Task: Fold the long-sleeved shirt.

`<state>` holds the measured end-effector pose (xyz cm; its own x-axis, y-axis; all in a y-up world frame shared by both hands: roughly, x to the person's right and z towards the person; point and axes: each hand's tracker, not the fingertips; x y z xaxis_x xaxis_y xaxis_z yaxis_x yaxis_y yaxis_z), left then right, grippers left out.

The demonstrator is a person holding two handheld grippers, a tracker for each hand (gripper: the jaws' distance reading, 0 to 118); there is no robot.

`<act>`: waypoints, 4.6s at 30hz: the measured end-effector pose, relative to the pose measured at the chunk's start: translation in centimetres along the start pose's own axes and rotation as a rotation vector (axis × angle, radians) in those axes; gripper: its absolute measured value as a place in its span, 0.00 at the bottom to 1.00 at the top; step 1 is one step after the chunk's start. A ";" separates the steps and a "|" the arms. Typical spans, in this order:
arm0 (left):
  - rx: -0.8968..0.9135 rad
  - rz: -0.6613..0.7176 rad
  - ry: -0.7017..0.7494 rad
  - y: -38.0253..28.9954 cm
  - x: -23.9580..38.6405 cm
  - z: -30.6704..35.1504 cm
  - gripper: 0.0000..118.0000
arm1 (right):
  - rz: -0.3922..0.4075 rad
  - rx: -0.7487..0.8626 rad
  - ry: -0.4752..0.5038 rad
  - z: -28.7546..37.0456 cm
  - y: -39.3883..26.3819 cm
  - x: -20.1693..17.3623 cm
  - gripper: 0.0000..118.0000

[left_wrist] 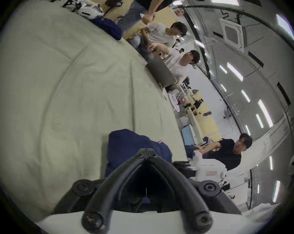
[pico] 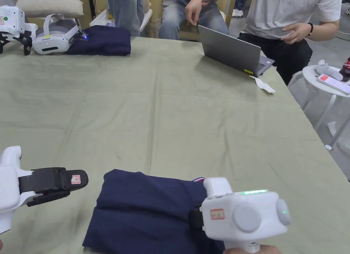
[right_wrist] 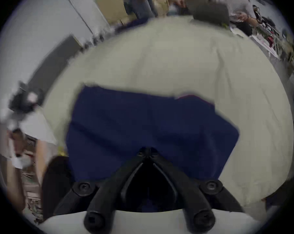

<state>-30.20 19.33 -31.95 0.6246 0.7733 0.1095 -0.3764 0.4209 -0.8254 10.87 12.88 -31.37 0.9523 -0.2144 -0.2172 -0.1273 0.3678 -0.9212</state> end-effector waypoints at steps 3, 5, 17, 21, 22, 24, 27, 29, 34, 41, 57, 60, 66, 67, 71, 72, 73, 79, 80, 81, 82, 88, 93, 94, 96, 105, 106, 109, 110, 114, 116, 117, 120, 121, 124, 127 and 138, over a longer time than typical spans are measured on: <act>-0.029 -0.033 0.063 -0.1 -1.2 -0.9 0.00 | -0.084 0.117 0.094 -1.1 -0.3 0.8 0.00; -0.043 0.001 0.058 0.1 -2.5 -1.5 0.00 | -0.085 0.063 0.090 -0.7 0.0 1.0 0.00; -0.329 0.193 -0.165 2.5 -11.4 -7.2 0.88 | -0.160 0.022 0.139 -0.2 0.3 1.9 0.00; -0.319 0.145 -0.196 3.0 -11.0 -7.9 0.88 | -0.155 0.017 0.120 -0.3 0.5 1.5 0.00; -0.331 0.143 -0.209 3.0 -10.8 -8.5 0.88 | -0.157 0.014 0.119 -0.3 0.5 1.5 0.00; -0.345 0.147 -0.235 2.3 -9.8 -9.9 0.87 | -0.158 0.008 0.116 -0.3 0.6 1.6 0.00; -0.387 0.074 -0.258 1.3 -7.6 -12.5 0.88 | -0.158 0.006 0.120 -0.3 0.7 1.7 0.00; -0.380 0.067 -0.256 0.5 -6.4 -13.9 0.88 | -0.168 0.007 0.129 -0.3 0.6 1.9 0.00; -0.362 0.042 -0.227 0.3 -6.6 -15.4 0.87 | -0.166 0.012 0.130 -0.5 0.6 2.0 0.01; -0.371 -0.080 -0.008 -0.5 -5.0 -14.9 0.27 | -0.206 0.037 0.146 -1.1 0.2 2.3 0.01; -0.483 -0.253 0.373 2.7 -2.0 -12.7 0.17 | -0.088 0.113 0.111 2.7 0.6 -3.0 0.01; -0.440 -0.203 0.435 4.6 -3.5 -8.4 0.17 | -0.025 0.120 0.141 2.9 1.5 -5.2 0.01; -0.378 -0.154 0.679 10.7 -10.2 1.8 0.17 | 0.056 0.111 0.242 0.8 5.1 -10.9 0.01; -0.369 -0.135 0.722 11.7 -11.3 3.5 0.17 | 0.069 0.108 0.260 0.4 5.6 -12.0 0.01; -0.376 -0.101 0.935 15.6 -16.0 10.5 0.17 | 0.108 0.108 0.331 -0.8 7.9 -16.6 0.01; -0.374 -0.056 0.962 17.0 -17.9 12.1 0.17 | 0.116 0.108 0.358 -1.1 8.5 -17.7 0.01; -0.380 -0.037 0.995 17.7 -19.2 13.5 0.17 | 0.124 0.109 0.380 -1.4 8.9 -18.7 0.01; -0.372 0.022 1.173 19.6 -24.3 19.2 0.17 | 0.182 0.101 0.436 -3.6 10.9 -24.3 0.01; -0.356 0.097 1.167 20.4 -26.5 20.4 0.17 | 0.193 0.090 0.441 -4.0 11.2 -25.1 0.01; -0.332 0.205 1.117 20.7 -27.6 21.4 0.18 | 0.207 0.078 0.442 -4.3 11.3 -25.9 0.01; -0.307 0.246 1.100 20.9 -28.2 22.2 0.23 | 0.222 0.070 0.439 -4.5 11.4 -26.5 0.01; -0.472 -0.059 1.452 21.6 -23.7 25.5 0.49 | 0.279 0.042 0.434 -4.8 10.5 -27.5 0.01; -0.358 -0.128 1.588 22.2 -21.2 30.0 0.48 | 0.234 0.042 0.424 -4.1 9.9 -25.9 0.01; -0.283 -0.098 1.524 22.0 -19.9 30.6 0.48 | 0.227 0.047 0.427 -3.7 9.7 -25.5 0.01; -0.142 -0.009 1.283 20.9 -17.0 32.2 0.48 | 0.211 0.067 0.425 -2.5 9.2 -24.6 0.01; 0.113 -0.093 1.027 16.4 -7.3 28.4 0.46 | 0.174 0.201 0.335 3.9 5.9 -18.1 0.01; 0.133 -0.103 0.960 15.4 -6.4 27.2 0.40 | 0.167 0.223 0.315 4.5 5.4 -17.2 0.01; 0.200 -0.116 0.823 10.4 -1.8 20.8 0.09 | 0.120 0.288 0.242 5.9 3.9 -14.2 0.01; 0.136 -0.155 0.768 8.8 -0.7 18.3 0.09 | 0.115 0.299 0.216 6.4 3.3 -13.2 0.01; 0.125 -0.229 0.673 2.3 3.3 9.0 0.00 | 0.128 0.345 0.129 7.9 1.3 -9.8 0.01; 0.117 -0.229 0.643 0.1 3.6 5.4 0.00 | 0.111 0.363 0.108 8.4 0.2 -8.1 0.01; 0.120 -0.208 0.622 -1.6 4.4 3.3 0.00 | 0.103 0.377 0.089 8.2 -0.3 -7.1 0.01; 0.059 -0.235 0.541 -5.9 7.1 -2.3 0.00 | 0.062 0.389 0.054 8.9 -1.9 -4.4 0.01; 0.041 -0.247 0.527 -7.1 7.7 -3.9 0.00 | 0.049 0.386 0.047 9.1 -2.3 -3.7 0.01; -0.010 -0.242 0.490 -9.8 9.9 -8.4 0.00 | 0.032 0.391 -0.001 9.7 -3.7 -1.2 0.01; -0.061 -0.274 0.491 -11.4 11.2 -11.1 0.00 | -0.005 0.389 -0.040 10.6 -4.7 0.7 0.01; 0.009 -0.388 0.573 -8.5 14.3 -10.4 0.00 | -0.059 0.442 -0.114 10.8 -2.8 1.3 0.01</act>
<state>-10.89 21.88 -29.12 0.9774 0.1941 0.0837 -0.0568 0.6224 -0.7806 15.44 21.39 -25.59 0.9819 -0.1547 -0.1090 0.0349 0.7141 -0.6991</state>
